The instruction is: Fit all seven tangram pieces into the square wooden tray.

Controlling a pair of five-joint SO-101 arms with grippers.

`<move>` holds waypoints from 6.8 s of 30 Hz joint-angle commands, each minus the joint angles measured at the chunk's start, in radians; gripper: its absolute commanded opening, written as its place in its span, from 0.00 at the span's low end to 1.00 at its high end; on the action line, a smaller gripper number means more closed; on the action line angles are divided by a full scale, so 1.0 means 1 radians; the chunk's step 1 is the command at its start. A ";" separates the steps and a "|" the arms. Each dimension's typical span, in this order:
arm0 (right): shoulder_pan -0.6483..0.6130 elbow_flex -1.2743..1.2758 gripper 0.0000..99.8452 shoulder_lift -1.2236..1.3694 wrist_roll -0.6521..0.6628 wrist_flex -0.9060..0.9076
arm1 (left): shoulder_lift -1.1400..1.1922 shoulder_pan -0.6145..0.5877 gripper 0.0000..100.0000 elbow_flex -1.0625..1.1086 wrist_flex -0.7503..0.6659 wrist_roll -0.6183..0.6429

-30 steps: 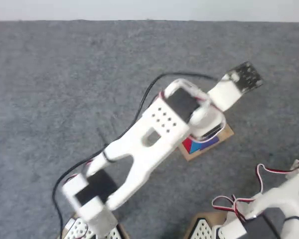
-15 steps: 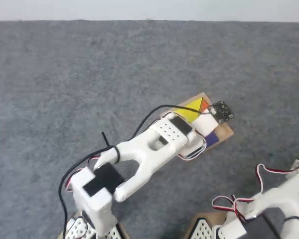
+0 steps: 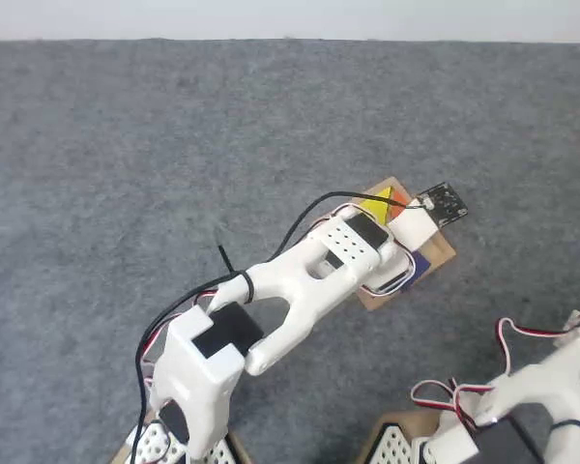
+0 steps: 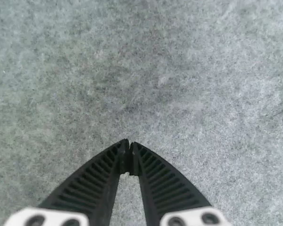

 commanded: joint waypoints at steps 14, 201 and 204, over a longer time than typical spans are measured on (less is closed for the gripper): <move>-0.005 -0.006 0.01 -0.041 0.012 0.007 | 0.077 -0.037 0.15 -0.166 0.040 -0.048; -0.865 0.689 0.01 -1.345 0.002 0.338 | -2.266 -0.881 0.13 1.596 -0.066 -0.032; -0.865 0.720 0.01 -1.345 0.003 0.337 | -2.254 -0.881 0.13 1.598 -0.060 -0.032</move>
